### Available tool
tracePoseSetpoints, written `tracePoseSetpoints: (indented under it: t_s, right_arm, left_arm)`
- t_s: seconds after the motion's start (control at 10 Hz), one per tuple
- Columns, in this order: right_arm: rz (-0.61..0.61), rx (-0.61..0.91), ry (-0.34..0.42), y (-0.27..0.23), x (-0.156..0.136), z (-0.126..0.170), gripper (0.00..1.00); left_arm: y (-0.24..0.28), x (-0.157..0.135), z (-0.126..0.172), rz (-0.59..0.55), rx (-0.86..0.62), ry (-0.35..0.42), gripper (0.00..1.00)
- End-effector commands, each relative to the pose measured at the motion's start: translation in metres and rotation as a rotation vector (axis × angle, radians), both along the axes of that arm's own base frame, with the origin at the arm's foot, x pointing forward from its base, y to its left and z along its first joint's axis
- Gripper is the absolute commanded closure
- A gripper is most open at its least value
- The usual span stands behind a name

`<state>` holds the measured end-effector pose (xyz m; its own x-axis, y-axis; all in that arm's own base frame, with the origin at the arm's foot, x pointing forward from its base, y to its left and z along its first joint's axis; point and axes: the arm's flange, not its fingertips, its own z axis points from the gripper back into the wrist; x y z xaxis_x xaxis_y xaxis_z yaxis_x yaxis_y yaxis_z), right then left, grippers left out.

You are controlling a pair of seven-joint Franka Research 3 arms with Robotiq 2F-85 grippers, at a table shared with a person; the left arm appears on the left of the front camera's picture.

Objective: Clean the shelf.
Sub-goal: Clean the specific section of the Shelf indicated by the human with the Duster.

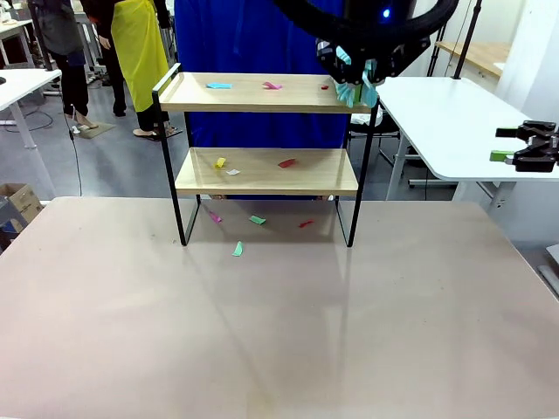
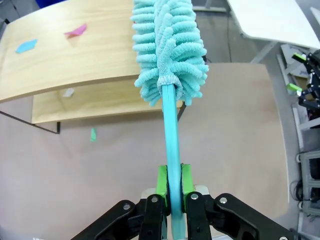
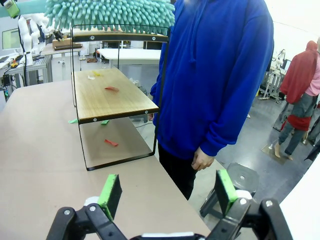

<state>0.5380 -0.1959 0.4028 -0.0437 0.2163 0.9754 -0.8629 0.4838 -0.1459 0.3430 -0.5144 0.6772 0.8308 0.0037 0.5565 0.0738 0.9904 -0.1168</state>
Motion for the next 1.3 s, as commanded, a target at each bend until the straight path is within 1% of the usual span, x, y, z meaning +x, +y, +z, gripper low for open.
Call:
tracePoseSetpoints:
  t_s: [0.0, 0.1, 0.2, 0.3, 0.5, 0.6, 0.8, 1.0, 1.2]
  right_arm:
    - [0.002, -0.001, -0.003, 0.002, -0.001, 0.002, 0.00]
    - [0.002, -0.001, -0.003, 0.002, -0.001, 0.002, 0.00]
    - [0.002, -0.001, -0.003, 0.002, -0.001, 0.002, 0.00]
    - [0.002, -0.001, -0.003, 0.002, -0.001, 0.002, 0.00]
    - [0.002, -0.001, -0.003, 0.002, -0.001, 0.002, 0.00]
    - [0.002, -0.001, -0.003, 0.002, -0.001, 0.002, 0.00]
    - [0.002, -0.001, -0.003, 0.002, -0.001, 0.002, 0.00]
    - [0.002, -0.001, -0.003, 0.002, -0.001, 0.002, 0.00]
    - [0.002, -0.001, -0.003, 0.002, -0.001, 0.002, 0.00]
  left_arm:
    - [0.004, 0.002, -0.003, 0.036, -0.026, 0.027, 0.87]
    - [0.008, 0.004, -0.007, 0.050, -0.047, 0.051, 0.87]
    - [0.012, 0.008, -0.010, 0.035, -0.058, 0.074, 0.87]
    - [0.002, 0.007, -0.006, 0.018, -0.009, 0.029, 0.87]
    - [0.002, 0.007, -0.006, 0.018, -0.009, 0.029, 0.87]
    - [0.003, 0.009, -0.007, 0.024, -0.019, 0.046, 0.87]
    - [0.028, 0.018, -0.008, 0.014, 0.038, 0.099, 0.87]
    - [0.056, 0.020, -0.004, 0.023, 0.105, 0.116, 0.87]
    - [0.086, 0.023, -0.003, 0.024, 0.187, 0.157, 0.87]
